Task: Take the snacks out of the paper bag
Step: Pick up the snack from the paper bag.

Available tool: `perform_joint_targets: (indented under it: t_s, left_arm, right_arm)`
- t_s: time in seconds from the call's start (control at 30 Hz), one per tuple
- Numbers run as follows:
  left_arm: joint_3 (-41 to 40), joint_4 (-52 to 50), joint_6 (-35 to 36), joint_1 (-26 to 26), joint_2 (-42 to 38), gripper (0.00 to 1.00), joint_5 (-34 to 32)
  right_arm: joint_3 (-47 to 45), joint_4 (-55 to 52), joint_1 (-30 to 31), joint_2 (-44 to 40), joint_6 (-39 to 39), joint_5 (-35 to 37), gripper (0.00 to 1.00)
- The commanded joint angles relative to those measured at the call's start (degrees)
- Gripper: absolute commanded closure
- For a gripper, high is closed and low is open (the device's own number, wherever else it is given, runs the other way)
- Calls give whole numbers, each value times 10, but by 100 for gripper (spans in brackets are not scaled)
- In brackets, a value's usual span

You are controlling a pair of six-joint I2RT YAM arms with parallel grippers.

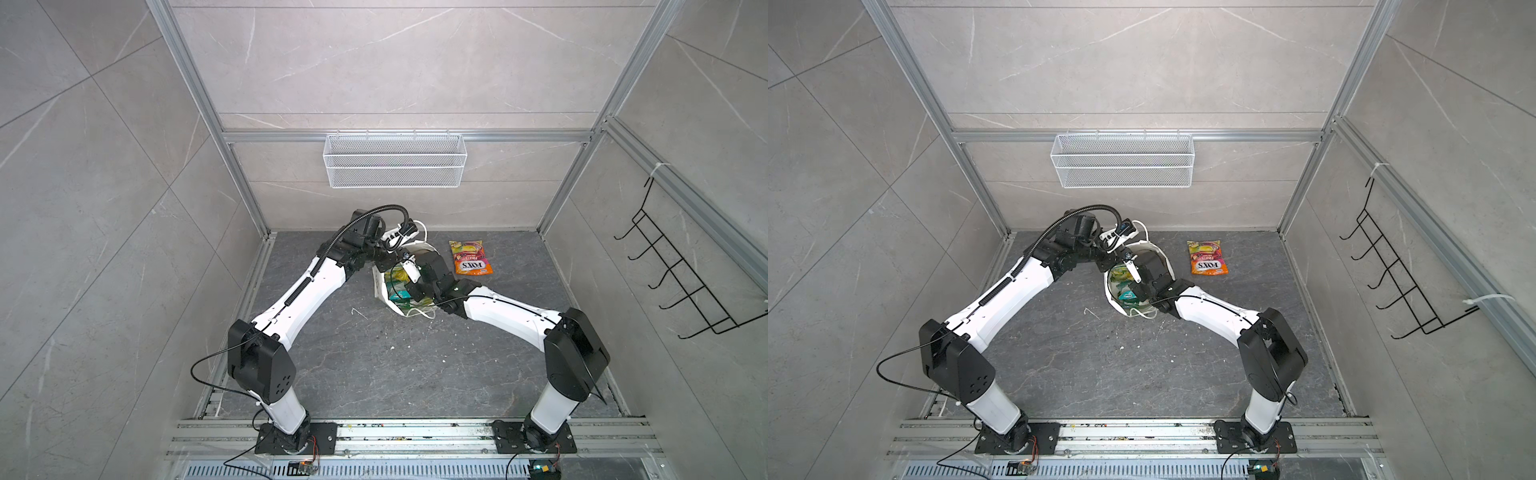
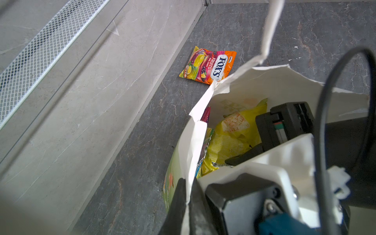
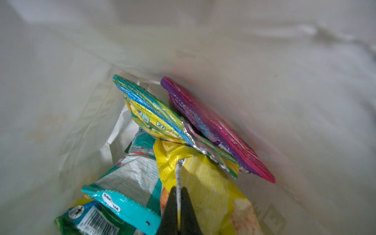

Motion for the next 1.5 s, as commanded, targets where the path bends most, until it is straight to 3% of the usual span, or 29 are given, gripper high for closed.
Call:
perform_joint_targets:
  t_s: [0.0, 1.47]
  left_arm:
    - [3, 44, -9, -6, -19, 100, 25]
    - [4, 49, -11, -10, -13, 100, 18]
  right_arm:
    - [4, 1, 4, -15, 9, -6, 100]
    - [-21, -42, 14, -220, 35, -152, 100]
